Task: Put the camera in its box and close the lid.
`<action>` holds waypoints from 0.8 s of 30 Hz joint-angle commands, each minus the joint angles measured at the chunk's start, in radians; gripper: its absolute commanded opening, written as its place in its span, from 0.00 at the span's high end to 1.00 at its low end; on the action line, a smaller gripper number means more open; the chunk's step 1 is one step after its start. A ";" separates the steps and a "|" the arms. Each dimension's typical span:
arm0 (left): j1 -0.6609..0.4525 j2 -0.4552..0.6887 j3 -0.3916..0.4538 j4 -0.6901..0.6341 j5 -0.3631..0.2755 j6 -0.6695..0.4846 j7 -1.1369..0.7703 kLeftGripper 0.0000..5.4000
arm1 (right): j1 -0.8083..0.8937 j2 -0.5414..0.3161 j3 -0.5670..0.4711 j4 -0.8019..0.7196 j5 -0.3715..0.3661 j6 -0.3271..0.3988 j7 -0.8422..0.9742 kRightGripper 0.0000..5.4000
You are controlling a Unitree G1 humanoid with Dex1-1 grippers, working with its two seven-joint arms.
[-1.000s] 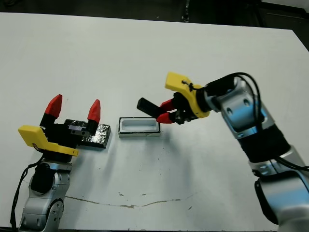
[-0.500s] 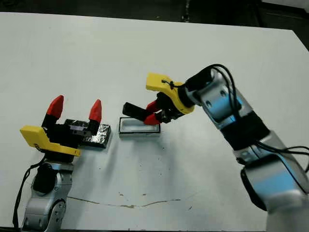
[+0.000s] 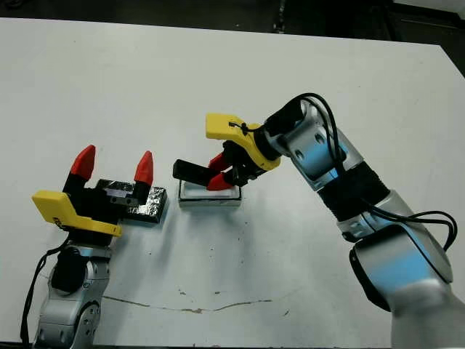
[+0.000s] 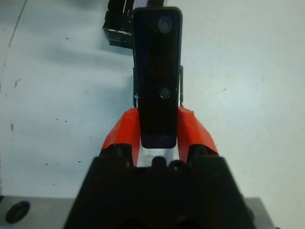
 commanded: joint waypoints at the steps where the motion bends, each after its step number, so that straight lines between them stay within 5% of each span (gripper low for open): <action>1: 0.019 0.002 -0.001 -0.005 -0.006 0.003 -0.002 0.00 | 0.013 -0.007 0.008 -0.003 -0.013 -0.015 -0.003 0.69; 24: 0.019 0.001 -0.003 -0.003 -0.013 0.004 -0.004 0.00 | 0.055 -0.025 0.011 0.045 -0.049 -0.029 0.007 0.69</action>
